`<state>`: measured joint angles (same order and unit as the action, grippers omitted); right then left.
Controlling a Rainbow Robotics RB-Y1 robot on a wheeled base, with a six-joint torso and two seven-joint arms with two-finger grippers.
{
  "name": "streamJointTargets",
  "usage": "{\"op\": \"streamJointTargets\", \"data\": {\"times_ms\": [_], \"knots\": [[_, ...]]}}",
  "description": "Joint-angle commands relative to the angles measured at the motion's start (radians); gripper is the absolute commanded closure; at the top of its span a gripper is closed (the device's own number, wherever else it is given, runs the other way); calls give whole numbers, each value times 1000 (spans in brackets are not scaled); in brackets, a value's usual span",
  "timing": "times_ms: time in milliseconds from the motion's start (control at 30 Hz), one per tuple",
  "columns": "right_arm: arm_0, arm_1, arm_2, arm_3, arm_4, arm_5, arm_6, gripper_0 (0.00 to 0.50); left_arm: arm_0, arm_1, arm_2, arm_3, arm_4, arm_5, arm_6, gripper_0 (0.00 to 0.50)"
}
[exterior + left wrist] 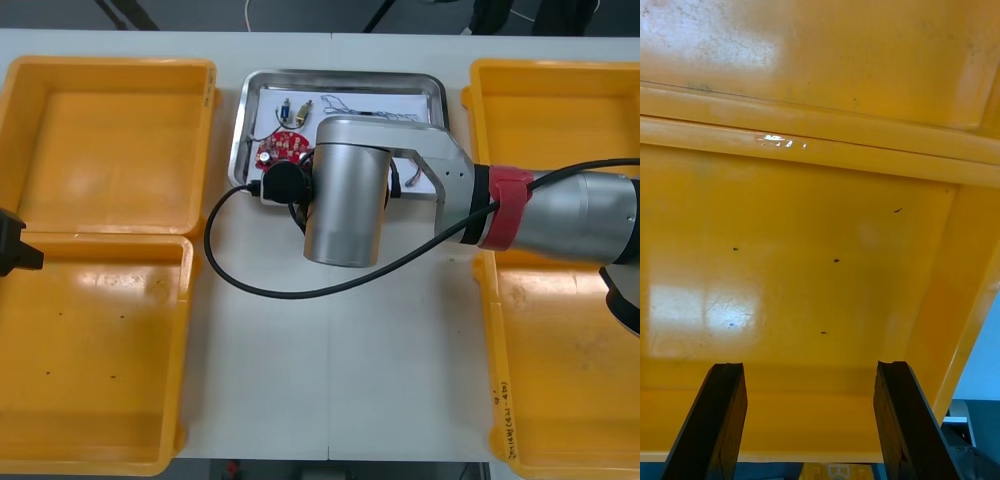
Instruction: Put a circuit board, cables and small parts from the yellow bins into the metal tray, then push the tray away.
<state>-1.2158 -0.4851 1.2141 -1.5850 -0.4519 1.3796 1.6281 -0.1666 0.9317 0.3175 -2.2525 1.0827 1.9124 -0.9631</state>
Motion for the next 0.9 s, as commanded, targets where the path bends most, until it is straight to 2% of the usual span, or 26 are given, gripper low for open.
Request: {"op": "streamJointTargets", "data": {"times_ms": [33,333,567,900], "knots": [[-70,22,9,19,2,-28,52,492,21,44,29,-25,8,-6,-52,0],[-103,22,9,76,2,-79,73,491,21,44,29,-25,8,-6,-52,0],[-117,22,9,142,-1,-186,90,493,21,44,29,-25,8,-6,-52,0],[-137,22,9,200,-2,-243,111,490,21,44,29,-25,8,-6,-52,0]]}}
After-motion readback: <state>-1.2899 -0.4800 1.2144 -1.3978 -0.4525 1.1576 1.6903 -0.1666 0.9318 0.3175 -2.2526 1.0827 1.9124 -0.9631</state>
